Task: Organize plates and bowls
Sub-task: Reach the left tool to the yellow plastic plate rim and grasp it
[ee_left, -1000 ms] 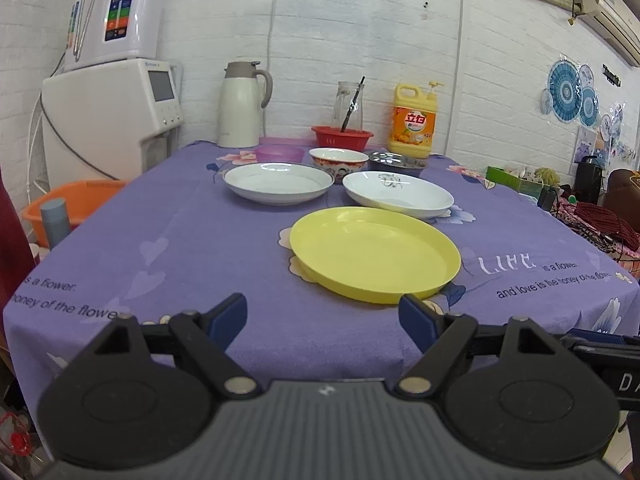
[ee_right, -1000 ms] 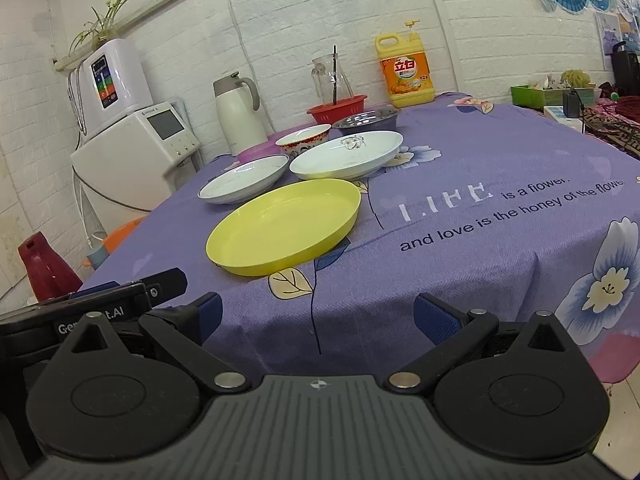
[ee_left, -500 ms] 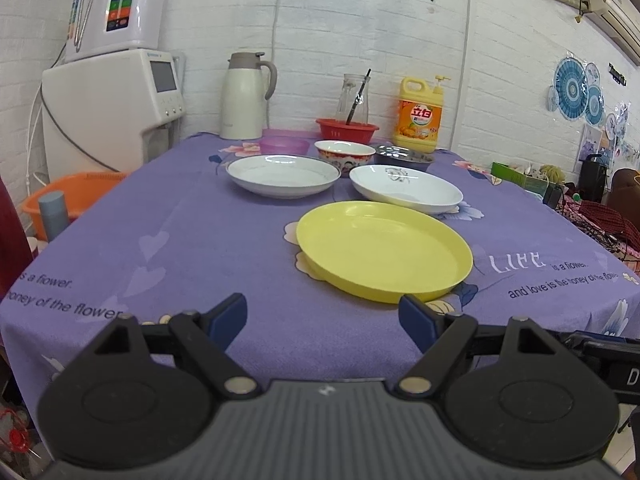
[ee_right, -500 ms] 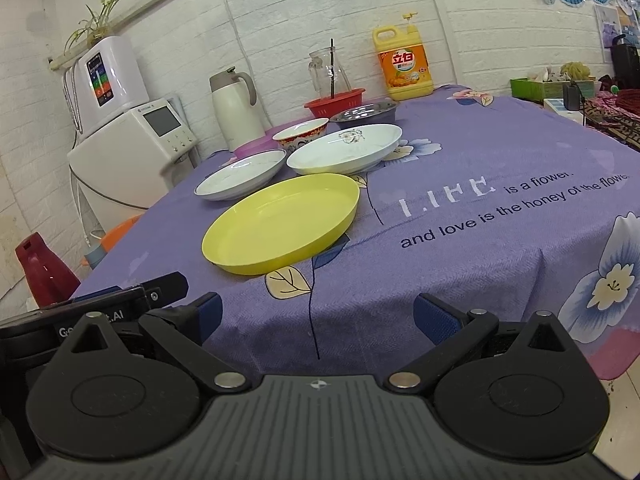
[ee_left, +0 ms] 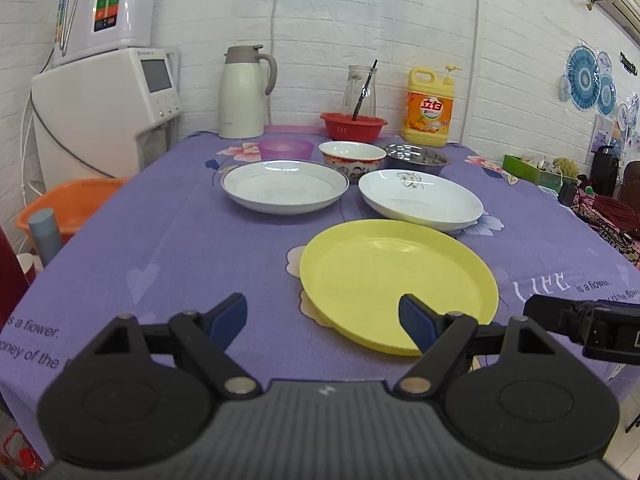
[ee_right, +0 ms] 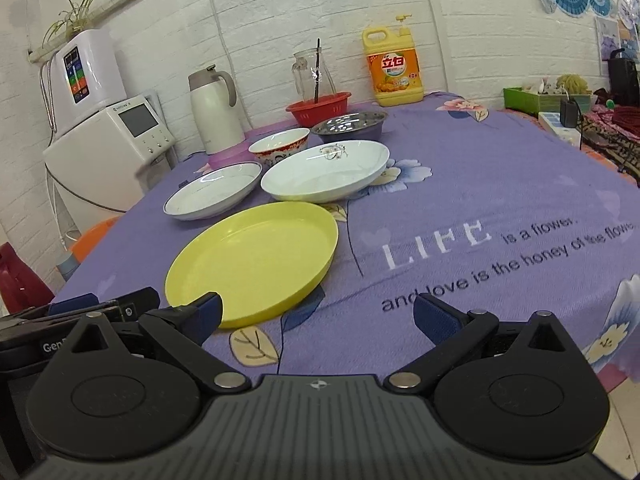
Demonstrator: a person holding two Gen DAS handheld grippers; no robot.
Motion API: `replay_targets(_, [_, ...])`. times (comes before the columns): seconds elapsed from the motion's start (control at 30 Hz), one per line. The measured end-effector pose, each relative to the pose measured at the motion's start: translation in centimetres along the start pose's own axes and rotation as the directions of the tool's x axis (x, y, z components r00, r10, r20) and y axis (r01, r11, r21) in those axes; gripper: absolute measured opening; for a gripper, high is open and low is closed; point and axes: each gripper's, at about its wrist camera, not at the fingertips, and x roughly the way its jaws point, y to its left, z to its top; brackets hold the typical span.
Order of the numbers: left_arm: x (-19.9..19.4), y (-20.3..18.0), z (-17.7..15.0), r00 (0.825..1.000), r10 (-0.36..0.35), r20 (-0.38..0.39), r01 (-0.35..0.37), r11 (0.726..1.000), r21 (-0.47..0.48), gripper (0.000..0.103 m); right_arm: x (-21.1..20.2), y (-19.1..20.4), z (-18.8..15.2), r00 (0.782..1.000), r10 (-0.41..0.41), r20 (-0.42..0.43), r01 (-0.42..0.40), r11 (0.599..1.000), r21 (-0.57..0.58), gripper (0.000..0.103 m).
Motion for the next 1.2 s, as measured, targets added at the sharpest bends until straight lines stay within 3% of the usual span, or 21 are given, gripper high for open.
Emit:
replay_targets(0.37, [5.8,0.8,3.1,0.994,0.023,-0.103,-0.023,1.000,-0.005,0.082,7.4,1.0,2.9,0.994,0.001,-0.113,-0.011,0.997,-0.079,0.103])
replay_targets(0.67, [11.0,1.7,3.4,0.971,-0.055,-0.232,0.047,0.998,-0.040,0.082,11.4,0.7,3.4,0.982,-0.009,-0.187,-0.012,0.994,-0.108,0.103])
replay_targets(0.9, [11.5,1.6,3.3,0.971,-0.040,-0.234,0.049,0.998,0.030,0.081,12.3,1.5,3.0,0.980,-0.059,-0.192,0.016,0.977,-0.214,0.103])
replay_targets(1.0, [11.4,1.8,3.4,0.969,-0.053,-0.242,0.064,0.997,0.038,0.081,12.1,1.1,2.8,0.985,-0.034,-0.169,-0.005,0.974,-0.225,0.103])
replay_targets(1.1, [11.4,1.6,3.5,0.965,-0.074,-0.251,0.087,0.995,0.042,0.081,12.0,1.0,3.5,0.977,-0.034,-0.209,-0.011,0.978,-0.209,0.103])
replay_targets(1.2, [11.5,1.2,3.4,0.967,-0.076,-0.244,0.093,0.994,0.060,0.078,11.6,0.7,3.6,0.979,0.020,-0.202,-0.056,0.983,-0.175,0.103])
